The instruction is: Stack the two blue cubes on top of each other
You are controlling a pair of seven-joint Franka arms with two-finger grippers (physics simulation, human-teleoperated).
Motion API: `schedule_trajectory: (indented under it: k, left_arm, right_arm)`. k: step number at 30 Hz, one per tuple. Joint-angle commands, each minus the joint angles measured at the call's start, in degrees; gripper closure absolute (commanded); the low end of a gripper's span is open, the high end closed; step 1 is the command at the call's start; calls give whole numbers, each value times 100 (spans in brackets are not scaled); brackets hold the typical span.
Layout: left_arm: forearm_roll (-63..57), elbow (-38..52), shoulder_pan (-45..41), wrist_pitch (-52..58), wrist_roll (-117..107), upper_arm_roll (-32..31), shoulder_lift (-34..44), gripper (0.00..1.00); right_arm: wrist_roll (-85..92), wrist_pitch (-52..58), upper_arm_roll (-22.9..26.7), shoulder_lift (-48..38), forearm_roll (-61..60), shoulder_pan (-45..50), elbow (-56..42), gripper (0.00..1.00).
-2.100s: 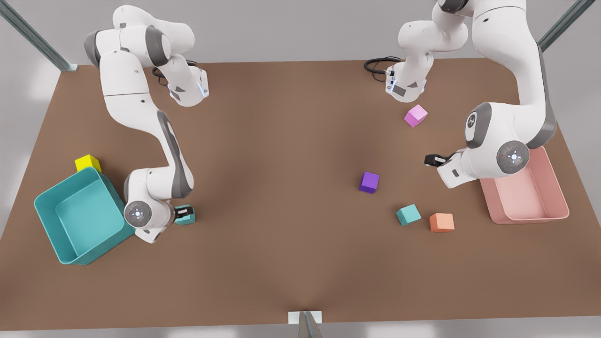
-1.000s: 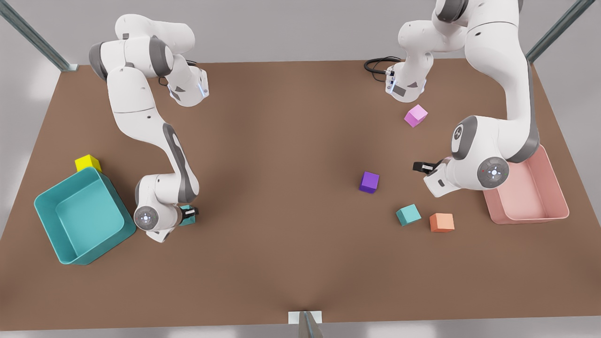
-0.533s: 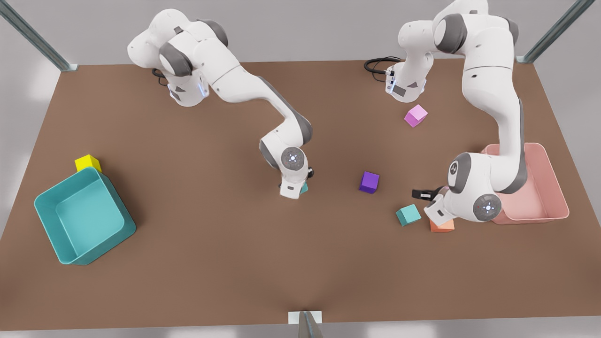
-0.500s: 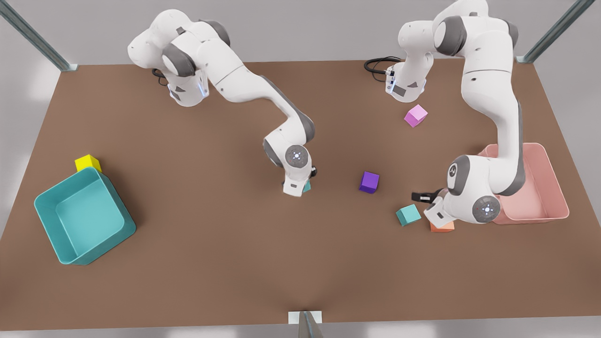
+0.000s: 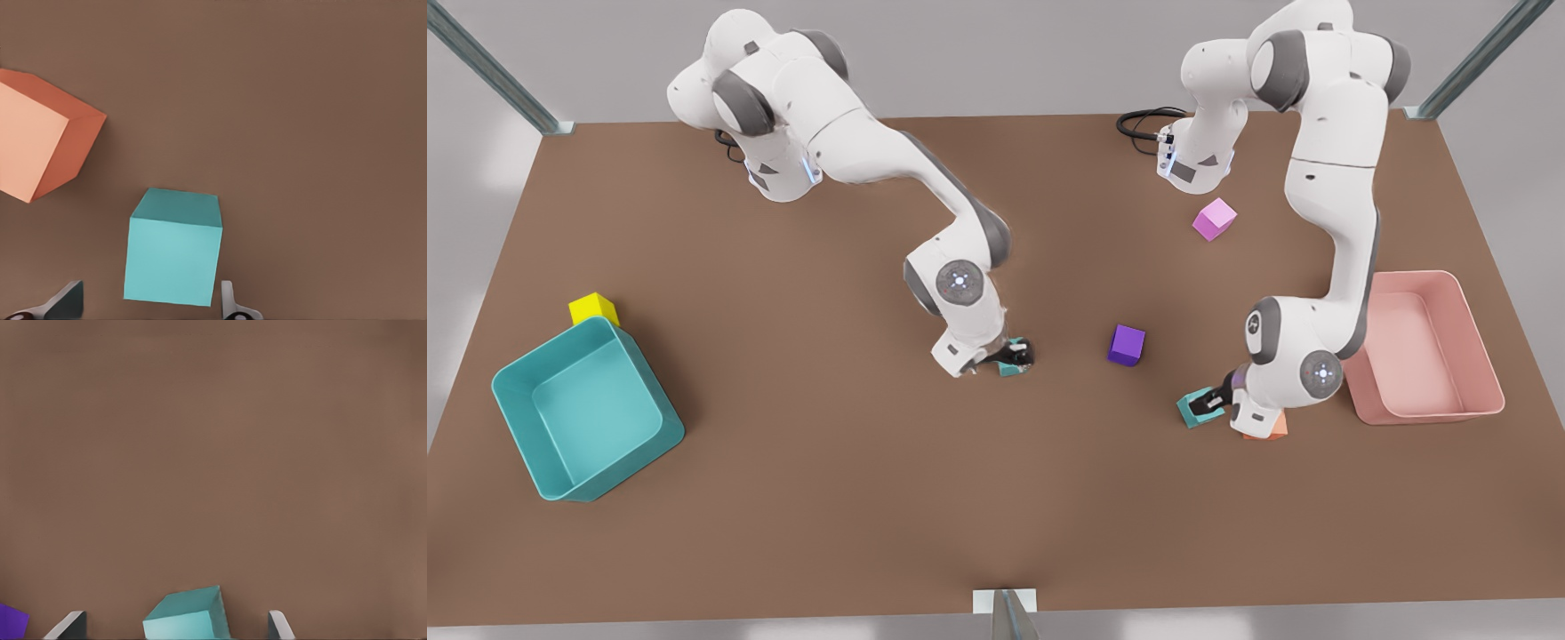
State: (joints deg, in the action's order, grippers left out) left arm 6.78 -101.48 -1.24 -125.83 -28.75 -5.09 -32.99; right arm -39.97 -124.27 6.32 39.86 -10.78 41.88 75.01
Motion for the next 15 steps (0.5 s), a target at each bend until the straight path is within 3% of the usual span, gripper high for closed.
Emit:
schedule_trajectory:
  k: [1,4,6,7,10,14,15]
  left_arm:
    - [-1,-30,1,-513,-2258,-1,-23,0]
    - [-27,-38,-34,-513,-2249,-1,-111,0]
    - [-27,-47,-51,-513,-2240,-1,-138,0]
    - [-27,-47,-43,-513,-2240,-1,-190,0]
    - [-27,-47,-43,-513,-2232,-1,-419,0]
    - [-36,-65,-51,-504,-1880,-1,-533,0]
    - [-36,-65,-51,-495,-1889,-1,-524,25]
  right_arm:
    - [1182,1800,1,-417,-47,-821,14,0]
    - [4734,2575,27,-321,797,-2667,23,0]
    - [5993,3118,18,-399,841,-3397,-109,0]
    - [5931,3839,44,-680,841,-3345,-311,0]
    - [5483,4350,-17,-1911,1544,-3116,-206,0]
    - [5518,4429,-26,-2070,1535,-3116,-215,0]
    - [5509,4429,-35,-2034,1535,-3107,-206,0]
